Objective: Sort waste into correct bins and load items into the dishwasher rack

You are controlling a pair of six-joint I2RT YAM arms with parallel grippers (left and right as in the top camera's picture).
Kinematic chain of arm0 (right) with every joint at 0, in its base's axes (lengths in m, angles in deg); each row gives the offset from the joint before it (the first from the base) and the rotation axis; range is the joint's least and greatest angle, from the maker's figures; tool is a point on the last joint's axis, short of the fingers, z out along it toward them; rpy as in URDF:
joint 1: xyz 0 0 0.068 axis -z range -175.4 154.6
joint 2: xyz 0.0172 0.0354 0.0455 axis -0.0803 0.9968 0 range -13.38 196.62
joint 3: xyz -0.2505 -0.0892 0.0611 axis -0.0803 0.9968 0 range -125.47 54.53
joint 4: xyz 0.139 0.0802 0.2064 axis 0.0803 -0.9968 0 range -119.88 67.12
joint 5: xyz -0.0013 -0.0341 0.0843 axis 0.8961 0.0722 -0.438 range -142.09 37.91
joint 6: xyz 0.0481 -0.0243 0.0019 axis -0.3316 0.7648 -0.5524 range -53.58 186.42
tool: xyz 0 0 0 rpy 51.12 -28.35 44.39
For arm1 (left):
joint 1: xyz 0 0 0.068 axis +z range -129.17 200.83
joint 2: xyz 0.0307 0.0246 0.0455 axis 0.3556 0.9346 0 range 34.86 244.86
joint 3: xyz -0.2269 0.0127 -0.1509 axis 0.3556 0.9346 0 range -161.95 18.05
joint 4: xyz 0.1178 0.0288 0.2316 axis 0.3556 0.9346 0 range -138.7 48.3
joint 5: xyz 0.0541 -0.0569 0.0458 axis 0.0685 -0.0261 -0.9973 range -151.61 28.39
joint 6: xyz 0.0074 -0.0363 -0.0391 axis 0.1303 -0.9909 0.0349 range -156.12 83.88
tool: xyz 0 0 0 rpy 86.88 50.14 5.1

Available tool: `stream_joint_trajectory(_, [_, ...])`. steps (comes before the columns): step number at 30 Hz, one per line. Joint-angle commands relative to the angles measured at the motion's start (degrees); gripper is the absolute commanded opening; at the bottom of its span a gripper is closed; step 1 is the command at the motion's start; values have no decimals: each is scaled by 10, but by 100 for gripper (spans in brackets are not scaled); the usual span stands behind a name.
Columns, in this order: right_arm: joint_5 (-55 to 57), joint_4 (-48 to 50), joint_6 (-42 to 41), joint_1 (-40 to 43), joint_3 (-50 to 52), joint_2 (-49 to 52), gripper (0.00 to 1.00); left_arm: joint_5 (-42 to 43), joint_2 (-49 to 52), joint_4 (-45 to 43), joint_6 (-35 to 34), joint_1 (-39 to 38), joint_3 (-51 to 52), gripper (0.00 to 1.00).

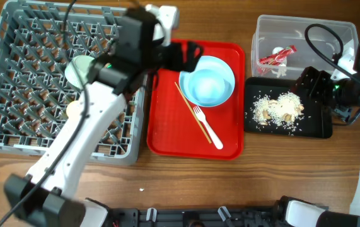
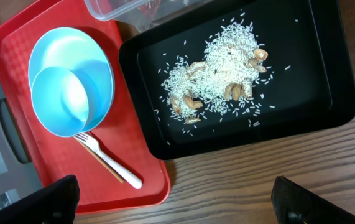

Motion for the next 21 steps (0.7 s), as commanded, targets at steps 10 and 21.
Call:
stream_joint_trajectory(10, [-5, -1, 6, 1, -8, -9, 100, -152, 227, -26, -6, -139, -52, 100])
stream_joint_trajectory(21, [-5, -1, 8, 1, -8, -9, 100, -152, 329, -29, -6, -165, -52, 89])
